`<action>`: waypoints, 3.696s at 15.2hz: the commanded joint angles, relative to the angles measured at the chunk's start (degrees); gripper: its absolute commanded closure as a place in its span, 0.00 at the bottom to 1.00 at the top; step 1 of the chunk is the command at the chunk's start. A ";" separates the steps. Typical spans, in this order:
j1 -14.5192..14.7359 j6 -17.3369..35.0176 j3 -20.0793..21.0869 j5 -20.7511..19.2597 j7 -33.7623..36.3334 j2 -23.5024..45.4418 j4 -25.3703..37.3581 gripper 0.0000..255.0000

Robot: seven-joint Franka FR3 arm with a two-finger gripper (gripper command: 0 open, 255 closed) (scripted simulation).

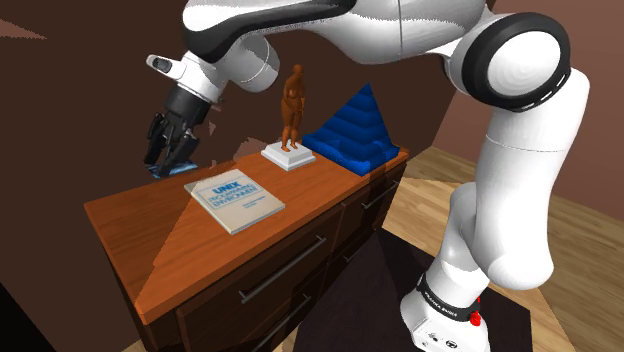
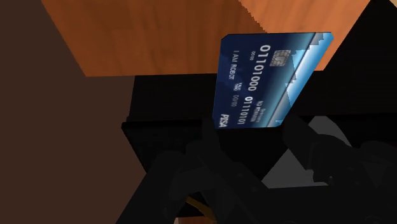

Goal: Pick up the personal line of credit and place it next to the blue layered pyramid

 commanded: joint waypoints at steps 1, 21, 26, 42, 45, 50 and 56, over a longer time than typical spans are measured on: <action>0.03 -1.12 -0.08 -0.53 0.92 -0.32 1.02 1.00; -0.44 -13.45 -0.89 -4.25 8.71 -1.40 14.06 1.00; -0.67 -16.91 -1.03 -4.80 10.58 -0.82 18.51 1.00; -2.93 -27.84 -2.01 -5.03 13.73 -0.12 30.14 1.00; -4.71 -28.40 -3.27 -4.64 10.37 -4.68 24.34 1.00; -7.75 -30.53 -5.79 -4.37 5.00 -10.69 17.34 1.00; -11.39 -34.43 -9.55 -4.64 -1.35 -15.71 12.27 1.00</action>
